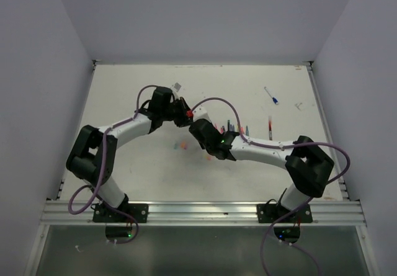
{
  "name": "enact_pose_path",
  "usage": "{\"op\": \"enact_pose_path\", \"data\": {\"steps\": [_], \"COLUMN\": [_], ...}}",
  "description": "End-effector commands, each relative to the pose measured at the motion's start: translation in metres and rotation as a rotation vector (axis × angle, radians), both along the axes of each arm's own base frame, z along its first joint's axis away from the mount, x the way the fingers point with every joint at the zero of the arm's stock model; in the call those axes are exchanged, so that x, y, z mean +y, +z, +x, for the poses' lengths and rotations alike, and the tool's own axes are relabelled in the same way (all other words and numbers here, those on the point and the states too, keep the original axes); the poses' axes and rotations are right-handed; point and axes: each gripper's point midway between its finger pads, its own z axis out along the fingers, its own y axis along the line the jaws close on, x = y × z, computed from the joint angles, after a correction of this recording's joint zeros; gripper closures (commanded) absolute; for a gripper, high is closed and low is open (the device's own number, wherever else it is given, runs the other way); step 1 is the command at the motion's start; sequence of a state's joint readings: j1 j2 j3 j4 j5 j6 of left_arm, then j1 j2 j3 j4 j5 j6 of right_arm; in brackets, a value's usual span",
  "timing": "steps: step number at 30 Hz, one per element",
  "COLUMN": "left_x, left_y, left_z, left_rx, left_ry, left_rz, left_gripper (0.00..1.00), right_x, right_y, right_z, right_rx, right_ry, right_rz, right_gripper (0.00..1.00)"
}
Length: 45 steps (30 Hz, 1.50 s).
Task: Open the pen caps
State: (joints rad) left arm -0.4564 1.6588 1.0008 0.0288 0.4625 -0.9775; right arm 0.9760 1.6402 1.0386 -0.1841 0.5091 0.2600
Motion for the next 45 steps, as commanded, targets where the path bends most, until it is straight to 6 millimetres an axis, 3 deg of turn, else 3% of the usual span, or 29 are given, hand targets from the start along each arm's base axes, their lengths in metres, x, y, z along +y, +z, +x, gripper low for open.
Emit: {"op": "enact_pose_path", "data": {"steps": [1, 2, 3, 4, 5, 6, 7, 9, 10, 12, 13, 16, 19, 22, 23, 25, 26, 27, 30, 31, 34, 37, 38, 41, 45], "left_x": [0.021, 0.026, 0.030, 0.035, 0.041, 0.044, 0.048, 0.057, 0.060, 0.065, 0.067, 0.069, 0.074, 0.091, 0.101, 0.114, 0.126, 0.130, 0.139, 0.139, 0.129, 0.134, 0.143, 0.158, 0.172], "left_y": [0.030, 0.041, 0.041, 0.045, 0.052, 0.065, 0.062, 0.077, 0.076, 0.086, 0.088, 0.103, 0.110, 0.097, 0.086, 0.077, 0.074, 0.065, 0.069, 0.065, 0.080, 0.064, 0.057, 0.025, -0.011], "left_z": [0.034, 0.035, 0.033, 0.033, 0.035, 0.031, 0.027, 0.023, 0.018, 0.011, 0.008, -0.003, -0.006, 0.003, 0.009, 0.016, 0.025, 0.023, 0.032, 0.030, 0.041, 0.040, 0.038, 0.016, -0.009], "left_rx": [-0.020, -0.045, -0.067, -0.091, -0.127, -0.192, -0.207, -0.312, -0.331, -0.419, -0.434, -0.512, -0.534, -0.433, -0.371, -0.281, -0.255, -0.194, -0.173, -0.157, -0.204, -0.209, -0.216, -0.187, -0.165], "left_ry": [0.094, 0.085, 0.091, 0.094, 0.098, 0.078, 0.077, 0.070, 0.061, 0.021, 0.011, -0.025, -0.003, 0.103, 0.152, 0.239, 0.313, 0.332, 0.403, 0.410, 0.376, 0.348, 0.357, 0.343, 0.349], "left_rz": [-0.065, -0.104, -0.137, -0.159, -0.179, -0.188, -0.175, -0.150, -0.136, -0.086, -0.068, -0.057, -0.061, -0.015, 0.015, 0.026, 0.029, 0.040, -0.001, -0.008, -0.070, 0.018, 0.097, 0.216, 0.303], "left_gripper": [1.00, 1.00, 1.00, 1.00, 1.00, 1.00, 1.00, 1.00, 1.00, 1.00, 1.00, 1.00, 1.00, 1.00, 1.00, 1.00, 1.00, 1.00, 1.00, 1.00, 1.00, 1.00, 1.00, 1.00, 1.00], "right_x": [-0.046, -0.032, -0.030, -0.029, -0.012, -0.003, 0.002, 0.007, 0.017, 0.019, 0.024, 0.035, 0.041, 0.034, 0.015, 0.002, -0.023, -0.031, -0.044, -0.046, -0.043, -0.044, -0.057, -0.071, -0.098], "right_y": [0.001, -0.004, 0.001, -0.006, 0.001, 0.001, 0.005, 0.011, 0.014, 0.022, 0.025, 0.041, 0.042, 0.026, 0.001, -0.009, -0.017, -0.020, -0.024, -0.023, -0.017, -0.004, -0.003, 0.001, 0.002], "right_z": [0.000, -0.006, -0.004, -0.010, -0.010, -0.023, -0.027, -0.031, -0.046, -0.050, -0.065, -0.084, -0.087, -0.072, -0.054, -0.047, -0.028, -0.024, -0.019, -0.019, -0.023, -0.018, -0.009, 0.001, 0.016], "right_rx": [-0.093, -0.034, -0.006, 0.042, 0.069, 0.162, 0.184, 0.242, 0.313, 0.359, 0.423, 0.482, 0.512, 0.460, 0.411, 0.320, 0.162, 0.131, 0.072, 0.069, 0.069, 0.106, 0.131, 0.198, 0.229], "right_ry": [-0.099, -0.032, -0.010, 0.025, 0.092, 0.193, 0.228, 0.307, 0.402, 0.471, 0.550, 0.665, 0.697, 0.591, 0.453, 0.355, 0.188, 0.145, 0.058, 0.048, 0.050, 0.032, -0.023, -0.060, -0.179], "right_rz": [-0.198, -0.130, -0.051, 0.004, 0.136, 0.260, 0.316, 0.399, 0.461, 0.545, 0.600, 0.718, 0.761, 0.667, 0.514, 0.359, 0.165, 0.095, 0.018, 0.005, 0.034, 0.146, 0.171, 0.251, 0.259], "right_gripper": [1.00, 1.00, 1.00, 1.00, 1.00, 1.00, 1.00, 1.00, 1.00, 1.00, 1.00, 1.00, 1.00, 1.00, 1.00, 1.00, 1.00, 1.00, 1.00, 1.00, 1.00, 1.00, 1.00, 1.00, 1.00]}}
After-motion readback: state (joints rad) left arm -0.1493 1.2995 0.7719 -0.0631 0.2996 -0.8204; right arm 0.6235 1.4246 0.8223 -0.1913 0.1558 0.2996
